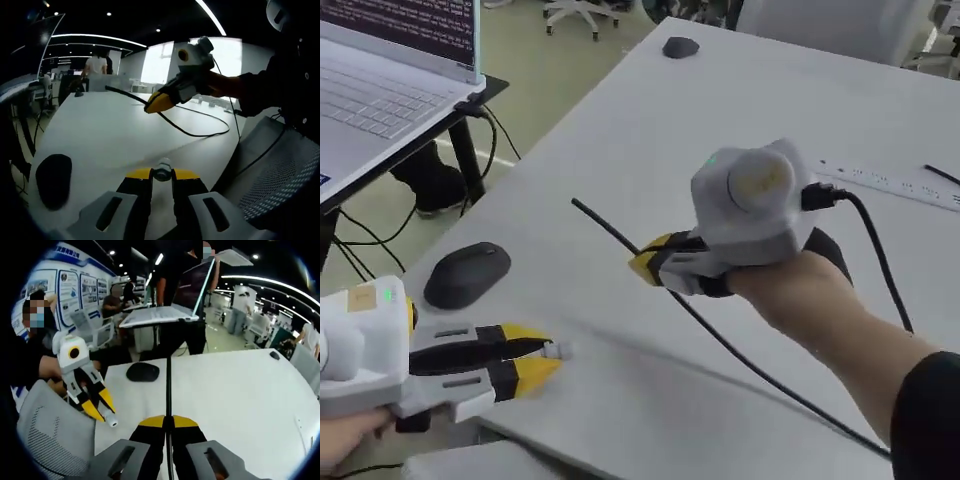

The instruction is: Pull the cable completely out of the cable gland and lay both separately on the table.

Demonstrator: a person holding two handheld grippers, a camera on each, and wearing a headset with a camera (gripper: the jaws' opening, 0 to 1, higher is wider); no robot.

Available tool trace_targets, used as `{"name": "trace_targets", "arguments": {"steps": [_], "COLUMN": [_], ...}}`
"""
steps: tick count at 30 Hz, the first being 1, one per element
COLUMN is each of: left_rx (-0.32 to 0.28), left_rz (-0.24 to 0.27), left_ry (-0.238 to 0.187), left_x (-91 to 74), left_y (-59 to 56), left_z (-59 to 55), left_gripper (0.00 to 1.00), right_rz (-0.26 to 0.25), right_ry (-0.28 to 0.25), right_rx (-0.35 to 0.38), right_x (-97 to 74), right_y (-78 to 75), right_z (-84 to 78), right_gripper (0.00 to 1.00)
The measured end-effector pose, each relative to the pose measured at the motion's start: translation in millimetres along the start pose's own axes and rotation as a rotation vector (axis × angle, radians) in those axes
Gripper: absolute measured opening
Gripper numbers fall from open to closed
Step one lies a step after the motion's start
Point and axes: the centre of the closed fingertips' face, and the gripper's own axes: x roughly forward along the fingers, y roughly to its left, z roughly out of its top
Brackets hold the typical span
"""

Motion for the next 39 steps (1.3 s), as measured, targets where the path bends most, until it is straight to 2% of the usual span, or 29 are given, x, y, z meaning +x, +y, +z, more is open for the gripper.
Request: {"name": "trace_targets", "arguments": {"steps": [1,7,12,15,16,18,20,25,27,29,32,39], "left_rx": [-0.007,-0.016,0.0,-0.006,-0.003,-0.008,-0.002,-0.02,-0.023,-0.054,-0.043,-0.057], "left_rz": [-0.001,-0.008,-0.002,-0.006,-0.004,-0.002,0.004,0.0,-0.001,-0.018,-0.011,0.004], "left_ry": [-0.003,0.012,0.03,0.028,0.027,0.027,0.027,0.007,-0.005,-0.008,-0.012,-0.022], "left_x": [0.2,-0.9,-2.3,-3.6,-3.7,-3.8,-3.6,-3.8,-2.5,-0.7,1.3,3.8], "left_y": [1.2,1.3,4.2,4.4,5.0,5.8,6.5,6.7,7.5,5.0,5.3,6.4], "left_z": [-2.8,-17.8,-27.4,-28.8,-29.1,-30.2,-32.2,-32.4,-32.5,-33.3,-32.0,-28.0], "left_gripper": [0.15,0.15,0.15,0.15,0.15,0.15,0.15,0.15,0.15,0.15,0.15,0.16], "right_rz": [-0.001,-0.017,-0.038,-0.046,-0.043,-0.051,-0.043,-0.064,-0.08,-0.103,-0.122,-0.134], "right_ry": [-0.002,-0.026,-0.022,-0.022,-0.032,-0.028,-0.021,-0.009,-0.006,-0.005,0.006,0.037], "right_rx": [0.027,0.071,0.085,0.078,0.038,0.032,0.045,0.049,0.053,0.03,0.012,0.017], "right_x": [7.6,39.4,58.3,65.9,69.3,76.1,79.8,83.7,83.8,84.3,85.3,87.2], "right_y": [0.7,6.1,8.7,8.2,8.8,8.2,11.1,10.0,6.6,2.4,-1.2,-6.4], "right_z": [-1.8,-2.3,-9.2,-12.6,-11.7,-15.1,-17.9,-23.0,-24.4,-24.9,-27.6,-36.9], "right_gripper": [0.0,0.0,0.0,0.0,0.0,0.0,0.0,0.0,0.0,0.0,0.0,0.0]}}
